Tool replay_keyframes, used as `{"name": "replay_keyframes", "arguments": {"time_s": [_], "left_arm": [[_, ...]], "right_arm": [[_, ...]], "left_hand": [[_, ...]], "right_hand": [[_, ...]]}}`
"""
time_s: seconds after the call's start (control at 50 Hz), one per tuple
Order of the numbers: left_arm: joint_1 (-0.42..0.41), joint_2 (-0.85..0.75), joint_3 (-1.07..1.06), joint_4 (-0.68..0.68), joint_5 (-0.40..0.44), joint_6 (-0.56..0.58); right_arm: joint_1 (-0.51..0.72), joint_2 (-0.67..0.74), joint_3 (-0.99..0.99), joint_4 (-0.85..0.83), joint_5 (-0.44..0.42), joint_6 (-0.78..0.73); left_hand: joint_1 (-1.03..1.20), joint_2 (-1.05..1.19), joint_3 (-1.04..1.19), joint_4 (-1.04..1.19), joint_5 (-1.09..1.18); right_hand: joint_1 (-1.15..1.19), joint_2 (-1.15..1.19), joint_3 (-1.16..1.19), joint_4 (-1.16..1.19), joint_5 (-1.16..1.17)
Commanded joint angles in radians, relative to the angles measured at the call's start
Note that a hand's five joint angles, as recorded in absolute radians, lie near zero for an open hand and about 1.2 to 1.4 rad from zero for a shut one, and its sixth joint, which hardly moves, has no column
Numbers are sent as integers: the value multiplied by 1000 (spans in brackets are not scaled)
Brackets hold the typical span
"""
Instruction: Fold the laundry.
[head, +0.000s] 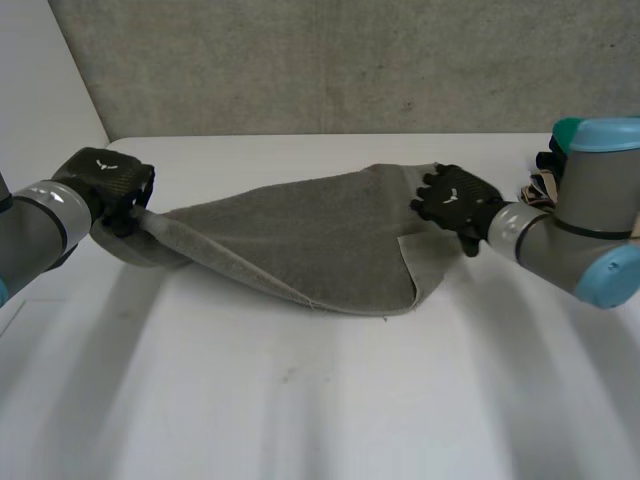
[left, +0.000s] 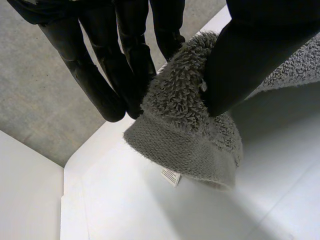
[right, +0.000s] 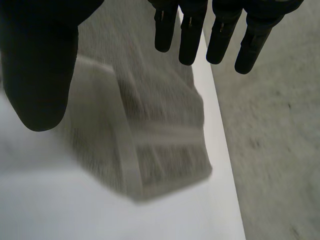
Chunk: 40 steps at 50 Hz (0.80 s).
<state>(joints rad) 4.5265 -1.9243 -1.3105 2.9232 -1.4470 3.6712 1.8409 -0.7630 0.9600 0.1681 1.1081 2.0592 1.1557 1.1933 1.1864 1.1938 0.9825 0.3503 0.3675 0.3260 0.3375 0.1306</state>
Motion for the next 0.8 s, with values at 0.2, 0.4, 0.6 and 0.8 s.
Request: {"name": "replay_keyframes", "arguments": {"time_s": [0.2, 0.4, 0.6, 0.8], "left_arm": [[-14, -10, 28, 2, -4, -11], [0, -5, 27, 1, -4, -11], [20, 19, -7, -9, -3, -5], [34, 79, -131, -191, 45, 159]], "right_arm": [[57, 307, -417, 287, 25, -68], [49, 312, -468, 284, 42, -65], [-43, 33, -153, 251, 79, -5], [-159, -289, 323, 425, 208, -166]], "left_hand": [[212, 174, 181, 173, 210], [214, 177, 184, 176, 213], [214, 177, 184, 176, 213], [241, 203, 210, 202, 239]], "right_hand": [[-11, -29, 13, 1, 34], [1046, 1029, 1070, 1059, 1091], [1046, 1029, 1070, 1059, 1091], [1046, 1029, 1070, 1059, 1091]]}}
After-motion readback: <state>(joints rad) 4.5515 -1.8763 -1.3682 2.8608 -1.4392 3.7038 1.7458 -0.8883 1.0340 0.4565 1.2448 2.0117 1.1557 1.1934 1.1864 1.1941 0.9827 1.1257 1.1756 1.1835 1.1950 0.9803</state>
